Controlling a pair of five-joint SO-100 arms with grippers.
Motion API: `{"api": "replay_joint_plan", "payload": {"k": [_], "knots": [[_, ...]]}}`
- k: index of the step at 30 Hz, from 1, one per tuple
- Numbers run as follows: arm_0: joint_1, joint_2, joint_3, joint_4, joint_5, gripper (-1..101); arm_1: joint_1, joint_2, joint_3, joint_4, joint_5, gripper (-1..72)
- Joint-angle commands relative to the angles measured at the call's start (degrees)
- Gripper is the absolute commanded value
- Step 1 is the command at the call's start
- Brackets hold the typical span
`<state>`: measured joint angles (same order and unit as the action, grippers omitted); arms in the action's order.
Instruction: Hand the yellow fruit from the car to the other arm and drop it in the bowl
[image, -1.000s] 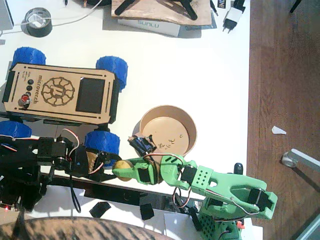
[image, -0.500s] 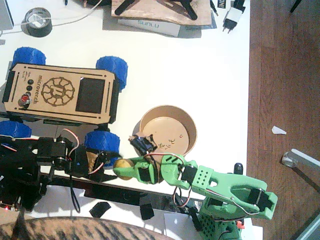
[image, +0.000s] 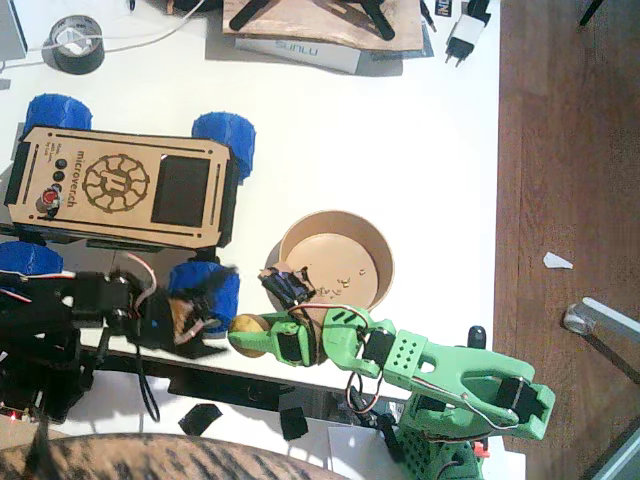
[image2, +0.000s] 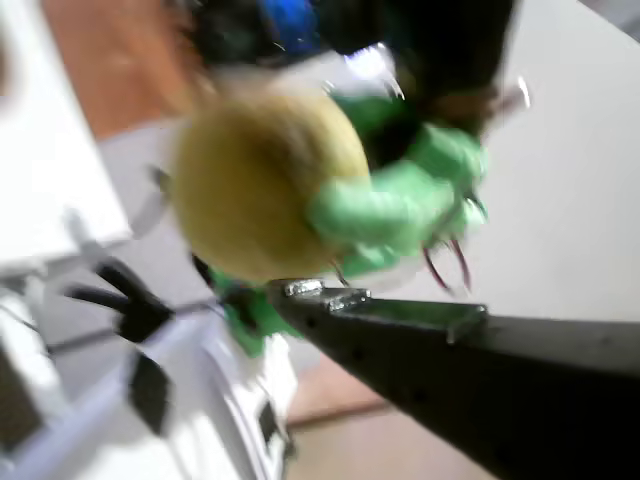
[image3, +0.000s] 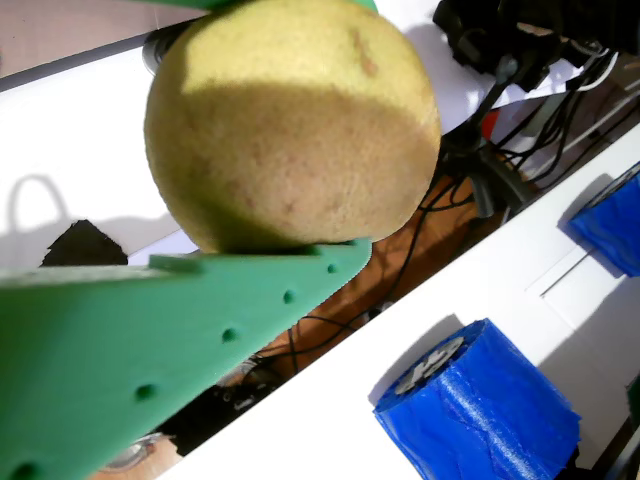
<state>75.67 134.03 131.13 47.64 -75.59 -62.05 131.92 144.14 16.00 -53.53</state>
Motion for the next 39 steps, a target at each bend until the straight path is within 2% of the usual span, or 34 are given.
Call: {"api": "replay_joint_plan", "payload": {"k": [1,7,12,16,21,24,26,33,39], "knots": [[-2.4,7.3,-1.7,6.9,3.3,58,-0.1,3.1,-0.9,0.3,0.2,0.0],[-9.0,20.7,-1.6,15.9,15.3,51,3.2,4.3,-1.1,0.6,0.3,0.0],[-19.3,25.5,-1.6,28.3,16.3,44,10.5,4.9,-2.5,-0.3,3.0,0.0],[-28.1,23.6,-1.5,34.0,17.3,32,18.3,4.4,-4.0,-2.5,8.2,0.0],[-36.8,21.4,-1.3,34.8,26.1,22,29.0,0.0,-6.5,-5.9,16.4,0.0],[-43.2,21.4,-1.3,36.5,32.3,5,34.5,-4.0,-8.6,-6.4,20.7,0.0],[-48.1,21.5,-1.2,38.1,36.3,0,37.9,-6.6,-10.5,-5.7,23.8,-0.1],[-63.2,27.4,6.2,40.2,43.2,0,44.9,-19.0,-20.1,2.6,29.8,-0.1],[-68.4,30.7,25.1,27.8,43.2,0,48.9,-29.6,-27.9,10.5,35.0,-0.1]]}}
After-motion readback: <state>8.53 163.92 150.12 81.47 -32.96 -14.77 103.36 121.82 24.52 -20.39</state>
